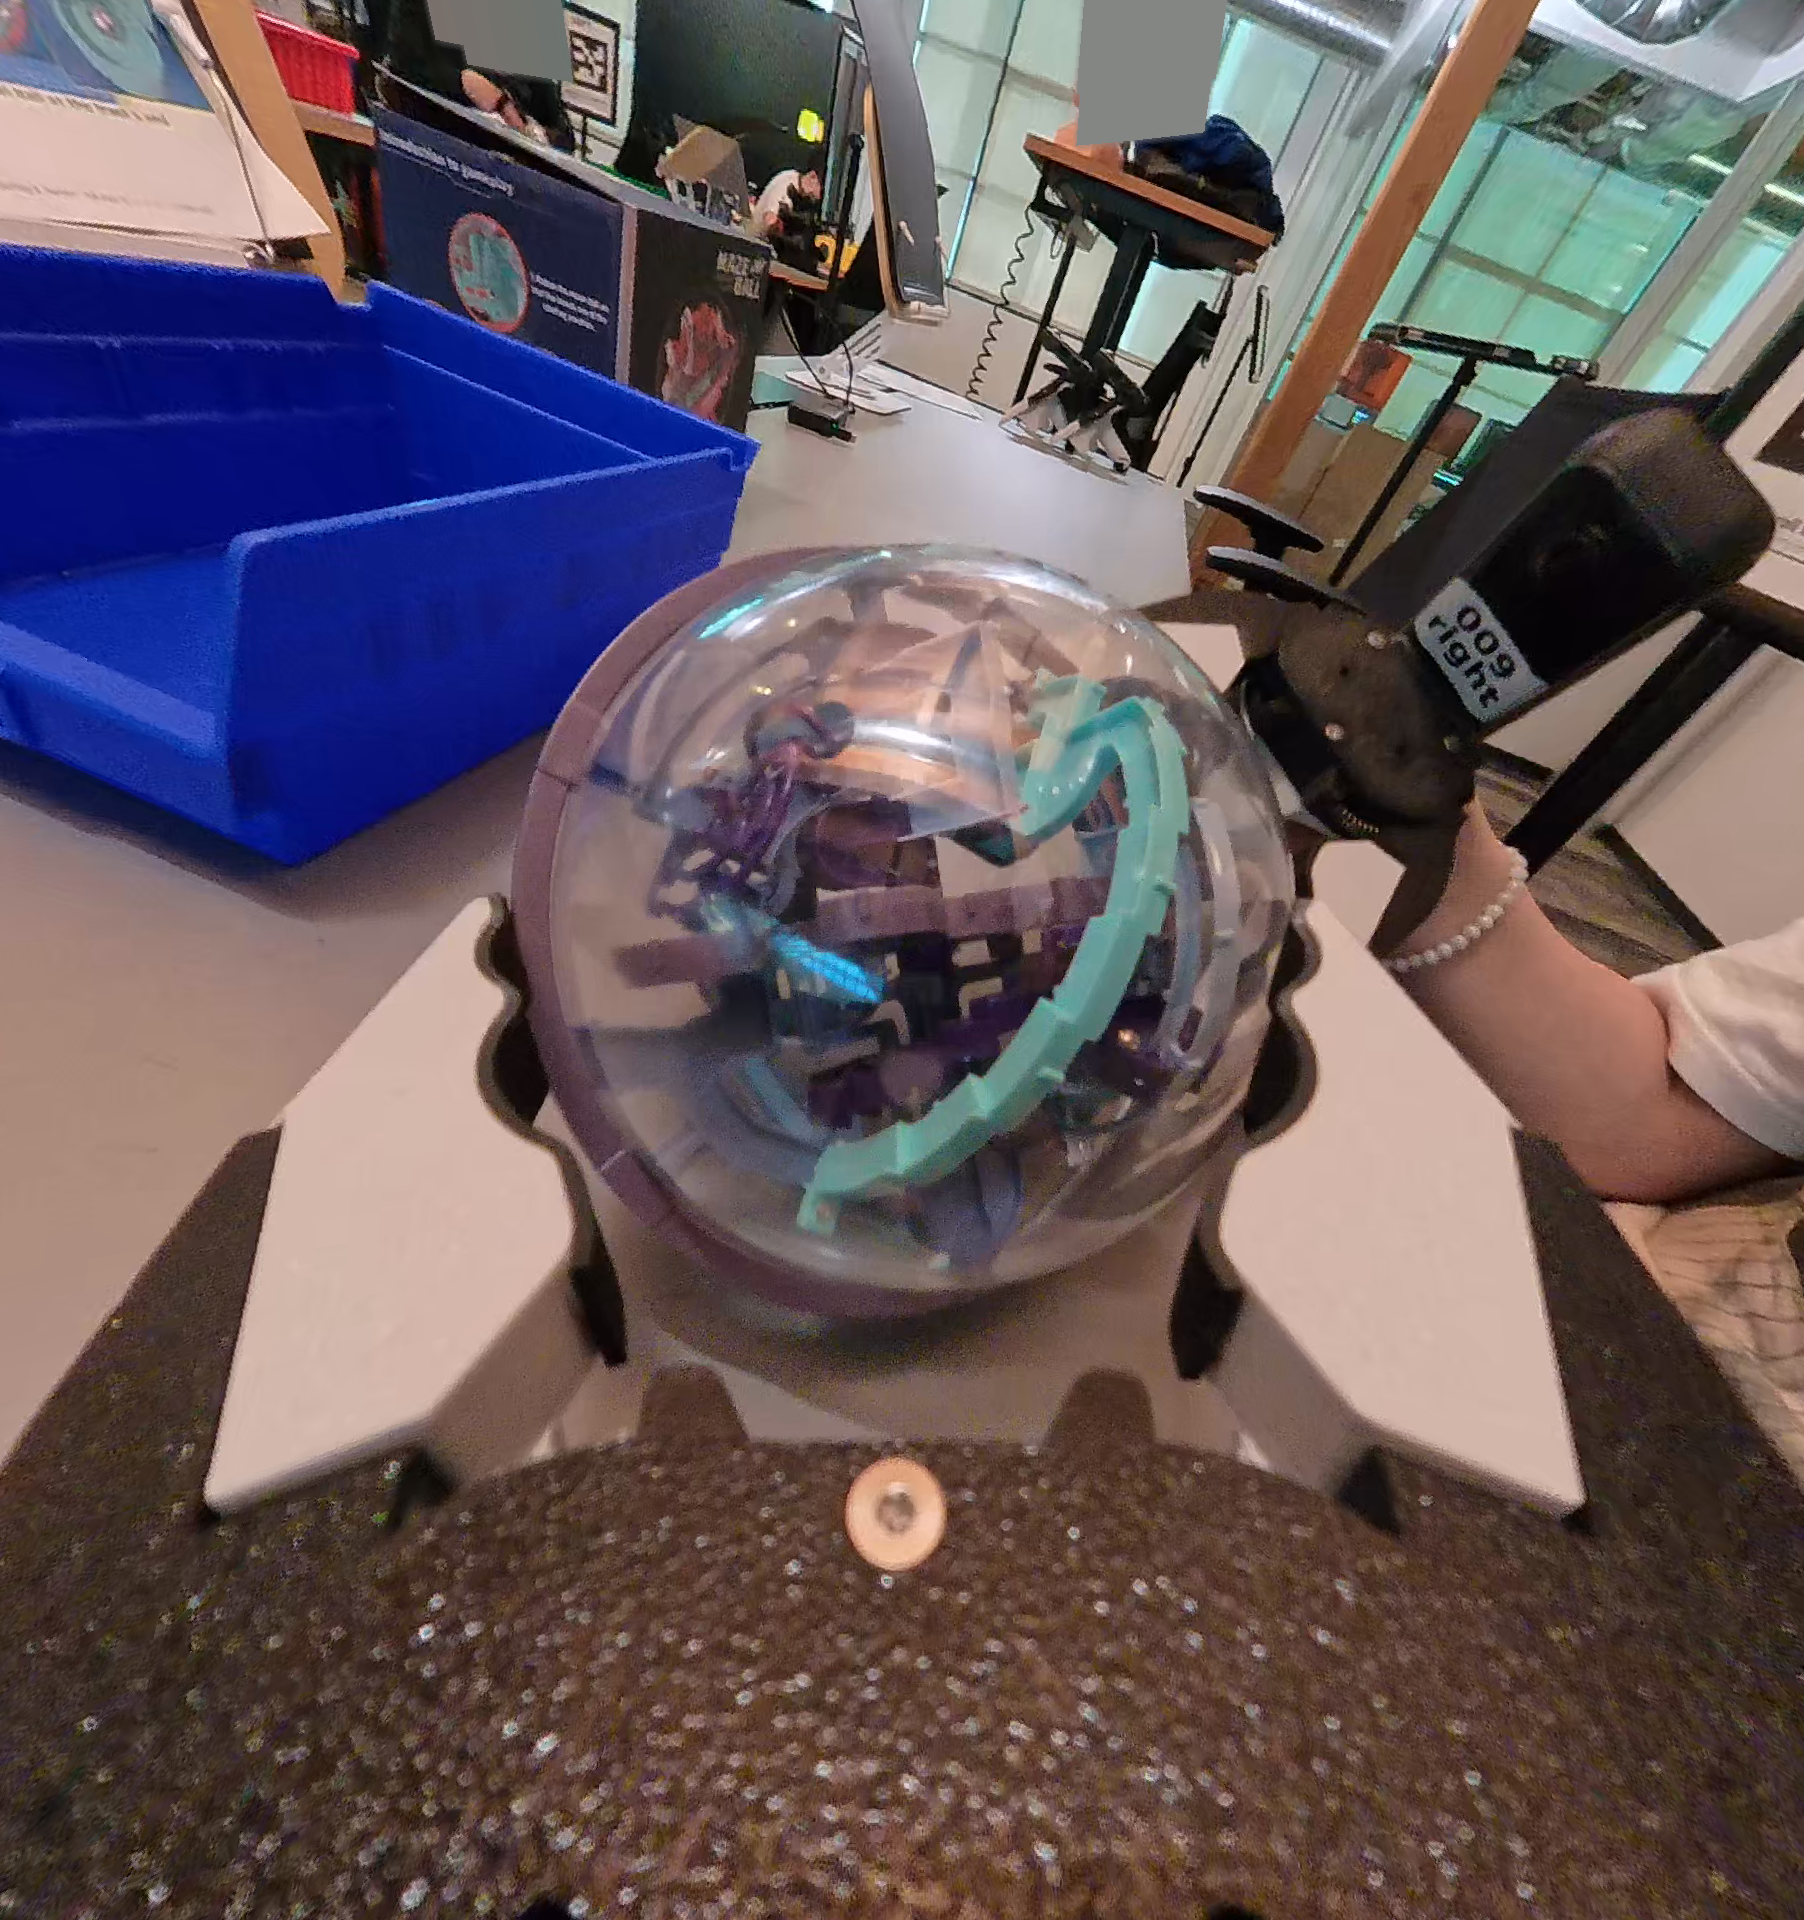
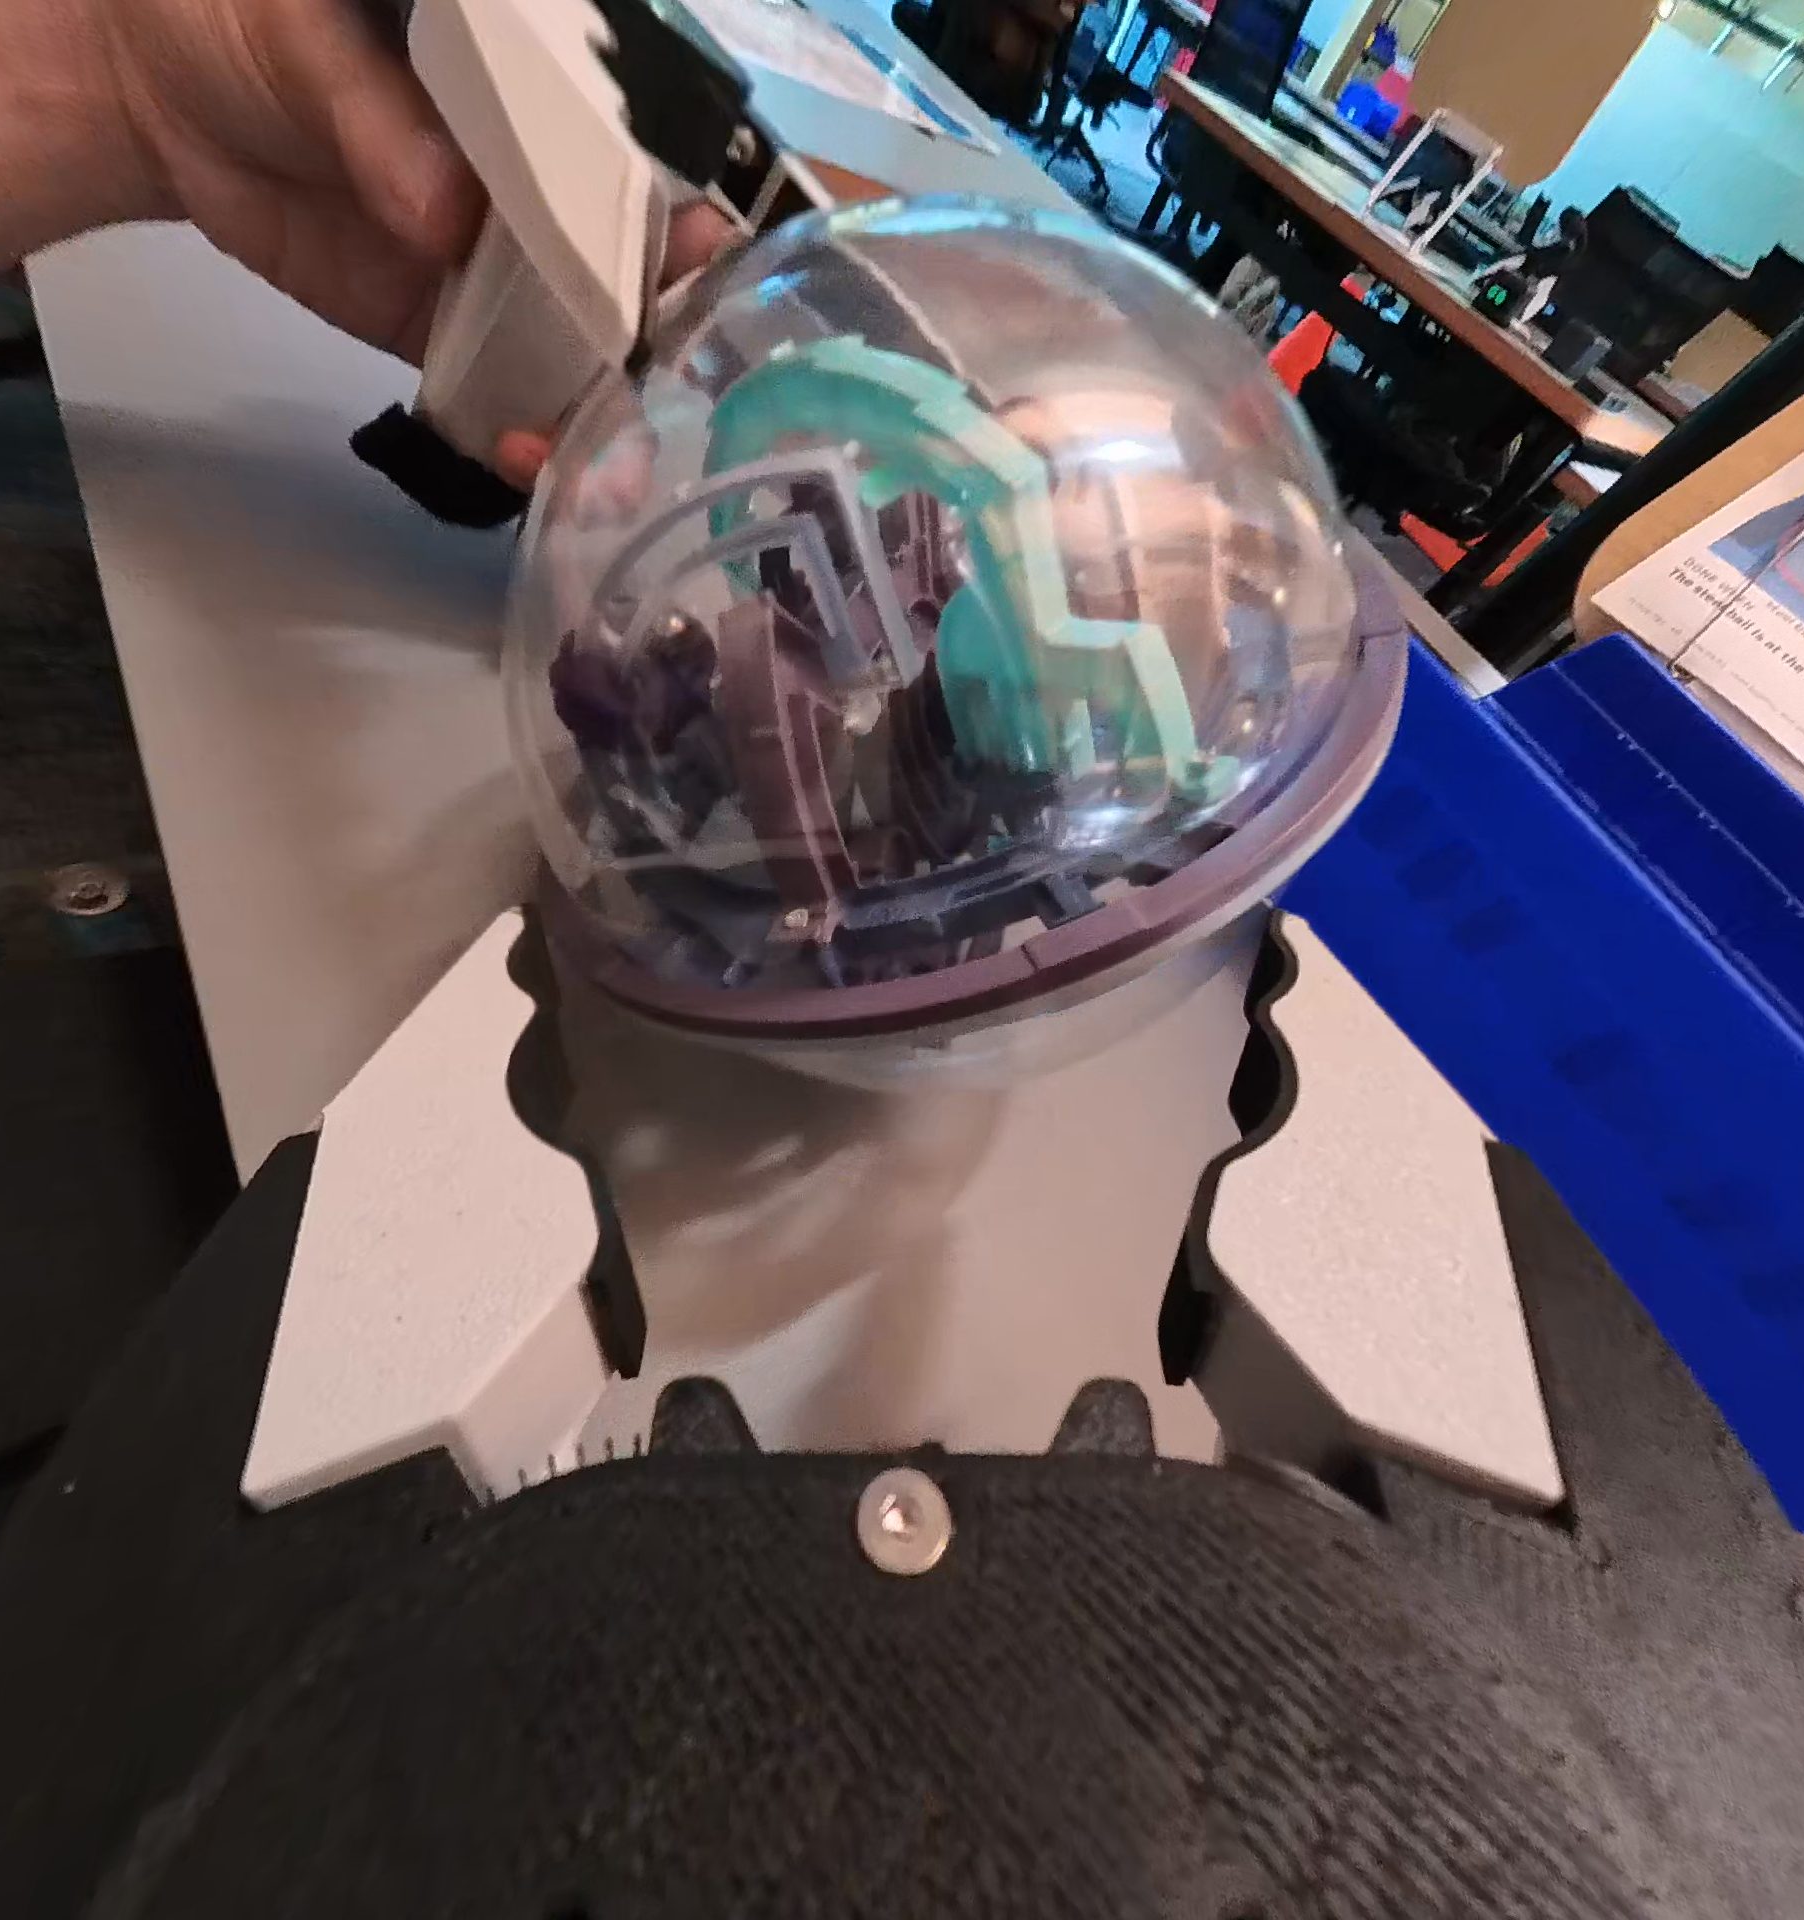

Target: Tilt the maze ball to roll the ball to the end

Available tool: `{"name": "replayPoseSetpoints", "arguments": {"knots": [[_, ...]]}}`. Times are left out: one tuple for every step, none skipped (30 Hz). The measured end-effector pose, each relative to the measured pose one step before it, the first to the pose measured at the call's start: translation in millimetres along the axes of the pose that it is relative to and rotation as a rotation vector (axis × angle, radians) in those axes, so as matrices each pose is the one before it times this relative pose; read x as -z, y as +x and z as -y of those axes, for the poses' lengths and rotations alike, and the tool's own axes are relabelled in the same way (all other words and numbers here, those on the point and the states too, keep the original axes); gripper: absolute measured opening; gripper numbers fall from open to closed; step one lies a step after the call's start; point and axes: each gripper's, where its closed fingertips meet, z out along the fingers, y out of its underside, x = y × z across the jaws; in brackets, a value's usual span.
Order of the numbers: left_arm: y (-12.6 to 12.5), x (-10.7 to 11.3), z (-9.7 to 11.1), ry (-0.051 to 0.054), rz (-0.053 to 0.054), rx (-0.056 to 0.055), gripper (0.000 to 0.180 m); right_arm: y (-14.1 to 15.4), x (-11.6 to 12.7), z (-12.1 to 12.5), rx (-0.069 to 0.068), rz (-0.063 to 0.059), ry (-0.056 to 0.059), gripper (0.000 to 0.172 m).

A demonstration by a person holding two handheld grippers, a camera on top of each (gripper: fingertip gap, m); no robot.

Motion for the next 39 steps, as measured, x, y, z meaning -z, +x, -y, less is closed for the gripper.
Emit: {"name": "replayPoseSetpoints", "arguments": {"knots": [[-0.75, -0.36, 1.81, 0.0063, 0.009, 0.002, 0.136, -0.52, -1.48, -2.61, -0.0016, 0.0021, -0.0108, 0.13], [-0.85, -0.21, 1.65, 0.0059, 0.0092, 0.0017, 0.136, -0.5, -1.51, -2.25, -0.0041, 0.0028, -0.0076, 0.13], [-0.94, -0.23, 1.79, 0.0054, 0.0103, 0.0026, 0.136, -0.68, -1.61, -2.18, -0.01, 0.0061, -0.0059, 0.129], [-0.98, 0.01, 2.19, 0.0058, 0.0114, 0.002, 0.136, -1.05, -1.59, -2.16, -0.0152, 0.0101, -0.0038, 0.127], [-0.77, 0.03, 2.13, 0.0054, 0.0113, -0.0005, 0.136, -1.75, -1.62, -2.0, -0.0154, 0.0143, -0.0023, 0.127], [-0.66, 0.11, 1.99, 0.0047, 0.0105, -0.0022, 0.136, -1.91, -1.61, -2.06, -0.0141, 0.015, -0.0028, 0.125], [-0.4, 0.19, 1.85, 0.0049, 0.0089, -0.0041, 0.136, -1.89, -1.36, -2.14, -0.0104, 0.0136, -0.0064, 0.123], [-0.07, 0.34, 1.21, 0.002, 0.0065, -0.0063, 0.136, -1.48, -1.26, -1.43, -0.003, 0.009, -0.0051, 0.121], [-0.03, 0.47, 0.48, -0.0009, 0.0043, -0.0064, 0.136, -0.75, -0.96, -0.72, 0.0023, 0.0017, -0.0036, 0.121], [0.03, 0.54, -0.02, -0.0015, 0.0023, -0.0032, 0.136, 0.14, -0.65, -0.11, 0.0045, -0.0049, -0.0025, 0.121], [-0.2, 0.44, -0.21, -0.0009, 0.0001, 0.0009, 0.136, 0.08, -0.29, 0.12, 0.0047, -0.003, -0.0025, 0.121], [-0.06, 0.48, -0.15, 0.0003, -0.0016, 0.0005, 0.136, 0.0, -0.02, 0.23, 0.003, -0.0005, -0.0011, 0.121], [0.02, 0.46, -0.1, 0.0009, -0.0015, -0.0003, 0.136, -0.04, 0.13, 0.28, 0.0012, -0.0002, 0.0006, 0.12], [0.14, 0.22, -0.13, 0.0003, -0.0008, -0.0014, 0.136, 0.34, 0.14, 0.15, 0.0002, -0.0017, 0.0013, 0.119], [0.08, 0.02, -0.02, -0.0004, 0.0003, -0.0016, 0.136, 0.38, 0.1, -0.17, 0.0006, -0.0019, 0.0013, 0.119], [0.23, -0.16, 0.06, -0.0011, 0.0009, -0.0019, 0.136, 0.25, 0.09, -0.33, 0.0013, -0.0008, 0.0008, 0.118], [0.36, -0.38, -0.02, -0.0014, 0.001, -0.0027, 0.136, 0.09, 0.17, -0.65, 0.0017, 0.0003, -0.0009, 0.118], [0.32, -0.53, 0.13, -0.0012, 0.0012, -0.0036, 0.136, 0.08, 0.12, -0.84, 0.0024, 0.0, -0.0022, 0.118], [0.48, -0.5, 0.23, -0.0006, 0.0012, -0.0055, 0.136, 0.13, 0.12, -0.97, 0.0029, 0.0, -0.0034, 0.117], [0.44, -0.53, 0.33, 0.0003, 0.0013, -0.0078, 0.136, -0.09, -0.07, -1.19, 0.0029, 0.0007, -0.0046, 0.117], [0.45, -0.33, 0.22, 0.0004, 0.0015, -0.0072, 0.136, -0.28, -0.13, -1.08, 0.0042, 0.0001, -0.0051, 0.117], [0.29, -0.22, 0.11, -0.0002, 0.0014, -0.0051, 0.136, -0.05, -0.27, -0.94, 0.0051, -0.001, -0.0044, 0.117], [0.33, 0.05, 0.09, -0.0011, 0.0007, -0.0044, 0.136, -0.23, -0.21, -0.71, 0.0045, -0.0005, -0.0034, 0.117], [0.38, 0.1, 0.0, -0.0009, 0.0002, -0.0052, 0.136, -0.37, -0.17, -0.55, 0.0034, 0.0013, -0.002, 0.116], [0.28, 0.19, 0.1, -0.0001, 0.0, -0.0065, 0.136, -0.23, -0.13, -0.42, 0.0026, 0.002, -0.0006, 0.116], [0.47, 0.15, 0.09, 0.0001, -0.0001, -0.0072, 0.136, 0.0, -0.22, -0.46, 0.0032, 0.0001, 0.0006, 0.115], [0.57, 0.01, 0.1, 0.0001, -0.0005, -0.007, 0.136, 0.51, -0.33, -0.7, 0.0034, -0.002, 0.0009, 0.114], [0.76, -0.31, 0.09, 0.0005, -0.002, -0.0077, 0.136, 0.76, -0.48, -1.08, 0.0018, -0.0024, -0.0014, 0.113], [1.44, -0.61, 0.13, 0.0013, -0.0044, -0.0108, 0.136, 0.76, -0.71, -1.55, 0.001, -0.0022, -0.0044, 0.112], [1.7, -0.85, 0.16, 0.0019, -0.0042, -0.0133, 0.136, 0.75, -0.86, -1.63, 0.004, -0.003, -0.005, 0.112], [1.56, -0.81, 0.08, 0.0002, -0.0031, -0.0124, 0.136, 0.88, -0.93, -1.7, 0.0074, -0.0048, -0.0052, 0.112], [1.38, -0.62, 0.04, -0.0019, -0.0026, -0.0113, 0.136, 0.78, -0.64, -1.5, 0.0101, -0.006, -0.0073, 0.111], [1.27, -0.25, -0.15, -0.0032, -0.0019, -0.0105, 0.136, 0.49, -0.59, -1.11, 0.0097, -0.0057, -0.0067, 0.111], [0.99, 0.02, -0.08, -0.0037, -0.0013, -0.0088, 0.136, 0.39, -0.48, -0.45, 0.0061, -0.0047, -0.0031, 0.111], [0.85, 0.4, -0.33, -0.0033, -0.0021, -0.0075, 0.136, 0.35, -0.33, 0.37, 0.0027, -0.0032, 0.0017, 0.111], [0.91, 0.68, -0.28, -0.0021, -0.004, -0.007, 0.136, 0.4, -0.09, 1.12, 0.0014, -0.0035, 0.006, 0.112], [0.98, 0.89, -0.47, -0.0013, -0.0069, -0.0075, 0.136, 0.56, 0.04, 2.26, -0.0013, -0.004, 0.0119, 0.112], [1.4, 1.02, -0.6, -0.0008, -0.0101, -0.0061, 0.136, -0.05, 0.29, 2.78, 0.0006, -0.0009, 0.0155, 0.115], [1.57, 0.98, -0.63, 0.0005, -0.0136, 0.001, 0.136, -1.13, 0.15, 2.07, 0.0117, 0.003, 0.0114, 0.119]]}}
